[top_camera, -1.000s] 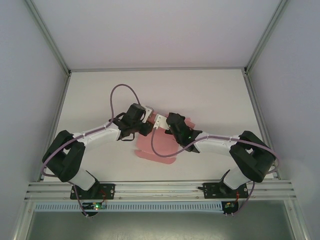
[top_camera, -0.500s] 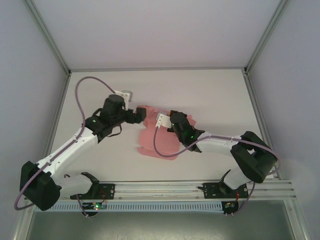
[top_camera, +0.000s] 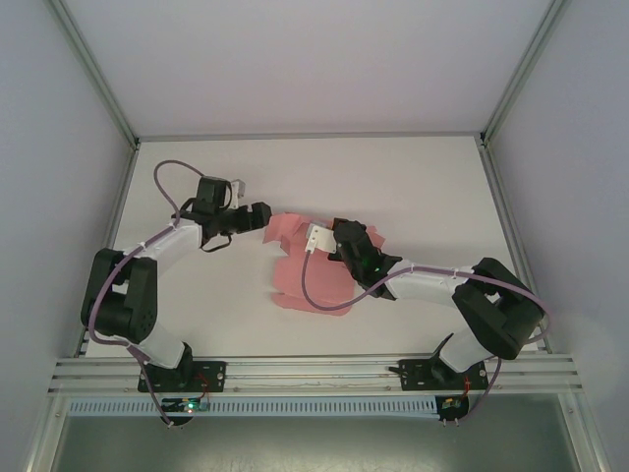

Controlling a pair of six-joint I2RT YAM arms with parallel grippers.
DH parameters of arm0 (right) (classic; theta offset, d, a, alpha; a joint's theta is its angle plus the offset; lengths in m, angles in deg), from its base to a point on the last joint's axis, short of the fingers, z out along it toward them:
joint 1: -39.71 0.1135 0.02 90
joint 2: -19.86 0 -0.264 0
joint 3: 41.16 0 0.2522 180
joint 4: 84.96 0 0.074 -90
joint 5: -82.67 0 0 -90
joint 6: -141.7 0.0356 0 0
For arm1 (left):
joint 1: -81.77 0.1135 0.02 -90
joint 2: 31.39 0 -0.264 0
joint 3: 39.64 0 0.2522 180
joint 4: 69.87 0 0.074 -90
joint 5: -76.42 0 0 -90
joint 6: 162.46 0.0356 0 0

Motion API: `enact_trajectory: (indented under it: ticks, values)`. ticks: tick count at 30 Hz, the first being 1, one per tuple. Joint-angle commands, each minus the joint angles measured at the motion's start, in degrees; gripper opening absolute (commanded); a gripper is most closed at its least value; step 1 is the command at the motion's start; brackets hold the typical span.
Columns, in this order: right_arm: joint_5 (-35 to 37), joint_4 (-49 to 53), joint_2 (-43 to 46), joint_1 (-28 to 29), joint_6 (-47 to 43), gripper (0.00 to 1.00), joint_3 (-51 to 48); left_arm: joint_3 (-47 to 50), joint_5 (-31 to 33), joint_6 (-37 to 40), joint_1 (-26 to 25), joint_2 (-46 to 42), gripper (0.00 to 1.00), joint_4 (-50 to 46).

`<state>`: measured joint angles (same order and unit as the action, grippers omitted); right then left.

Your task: Assemble paper box

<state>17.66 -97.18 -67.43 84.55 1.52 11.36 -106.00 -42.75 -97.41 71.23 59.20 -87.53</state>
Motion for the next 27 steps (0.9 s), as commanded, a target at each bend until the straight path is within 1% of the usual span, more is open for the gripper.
enact_trajectory:
  ticks: [1, 5, 7, 9, 13, 18, 23, 27]
  values:
    - [-0.59, 2.19, -1.02, -0.16, -0.18, 0.0, 1.47, 2.4, -14.96, 5.75, -2.18, -0.67, 0.77, 11.9]
    - [-0.55, 3.2, -1.43, -0.1, -0.46, 0.0, 2.03, 4.57, -17.09, 9.95, -5.3, -0.81, 0.64, 13.13]
    - [-0.69, 4.23, -1.59, -0.19, -0.78, 0.0, 2.36, 5.86, -18.82, 10.78, -5.95, -0.8, 0.59, 14.64]
    - [-0.55, 5.08, -1.91, -0.32, -1.07, 0.0, 2.72, 6.85, -19.14, 11.74, -6.45, -0.6, 0.54, 15.19]
    - [-0.39, 6.71, -2.1, -0.15, -1.24, 0.0, 3.38, 8.96, -19.07, 13.14, -7.51, -0.32, 0.54, 16.2]
    - [1.67, 8.18, -2.19, 0.92, -1.48, 0.0, 3.7, 11.39, -16.76, 14.19, -8.75, -0.42, 0.56, 18.38]
    - [2.7, 9.59, -2.42, 1.42, -0.61, 0.0, 4.04, 12.91, -19.65, 15.75, -9.67, 0.29, 0.57, 21.38]
    - [2.6, 11.91, -2.19, 1.82, -0.35, 0.0, 4.4, 12.19, -21.11, 16.22, -9.73, 1.46, 0.57, 21.74]
